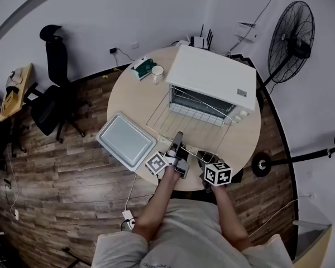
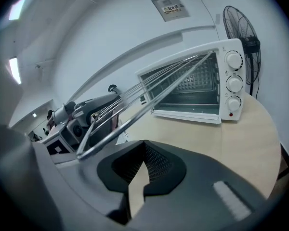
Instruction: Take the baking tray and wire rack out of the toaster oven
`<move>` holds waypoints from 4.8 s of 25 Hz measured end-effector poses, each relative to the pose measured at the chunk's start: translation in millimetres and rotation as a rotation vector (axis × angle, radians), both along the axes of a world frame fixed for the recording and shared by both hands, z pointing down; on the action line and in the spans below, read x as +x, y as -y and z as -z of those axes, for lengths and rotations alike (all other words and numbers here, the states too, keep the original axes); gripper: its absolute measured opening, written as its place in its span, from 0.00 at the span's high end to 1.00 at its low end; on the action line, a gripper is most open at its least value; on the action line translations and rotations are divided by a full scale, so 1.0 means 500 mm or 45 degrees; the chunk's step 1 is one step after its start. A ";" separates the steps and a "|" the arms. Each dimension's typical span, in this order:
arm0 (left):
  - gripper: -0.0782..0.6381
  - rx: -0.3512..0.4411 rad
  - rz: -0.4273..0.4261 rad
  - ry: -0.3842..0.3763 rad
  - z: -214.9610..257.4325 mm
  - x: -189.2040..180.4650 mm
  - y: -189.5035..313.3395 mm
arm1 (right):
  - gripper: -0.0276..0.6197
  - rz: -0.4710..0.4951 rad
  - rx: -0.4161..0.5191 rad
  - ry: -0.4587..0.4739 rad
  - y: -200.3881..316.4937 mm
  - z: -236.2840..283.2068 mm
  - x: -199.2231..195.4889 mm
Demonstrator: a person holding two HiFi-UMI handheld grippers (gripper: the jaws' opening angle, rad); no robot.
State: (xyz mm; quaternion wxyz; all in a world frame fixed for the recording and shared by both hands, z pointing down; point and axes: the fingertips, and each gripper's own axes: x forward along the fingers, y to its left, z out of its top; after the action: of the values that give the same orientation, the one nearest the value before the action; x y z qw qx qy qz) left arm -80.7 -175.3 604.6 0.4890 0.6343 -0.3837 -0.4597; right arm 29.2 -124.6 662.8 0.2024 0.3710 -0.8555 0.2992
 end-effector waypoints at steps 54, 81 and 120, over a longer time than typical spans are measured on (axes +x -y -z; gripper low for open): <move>0.80 -0.751 0.400 0.403 -0.375 -0.674 -0.380 | 0.96 0.527 -0.060 -0.069 -0.097 -0.051 -0.294; 0.70 -0.752 0.277 0.388 -0.436 -0.677 -0.291 | 0.96 0.481 -0.141 -0.201 -0.113 -0.105 -0.222; 0.36 -0.726 0.367 0.346 -0.377 -0.616 -0.414 | 0.96 0.522 -0.143 -0.184 -0.141 -0.103 -0.259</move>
State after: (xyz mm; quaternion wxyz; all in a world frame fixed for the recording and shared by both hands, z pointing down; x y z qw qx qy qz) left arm -388.8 31.5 793.0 0.5209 0.4668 -0.6441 -0.3096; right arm -100.4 -54.1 714.3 0.3400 0.1978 -0.8783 0.2717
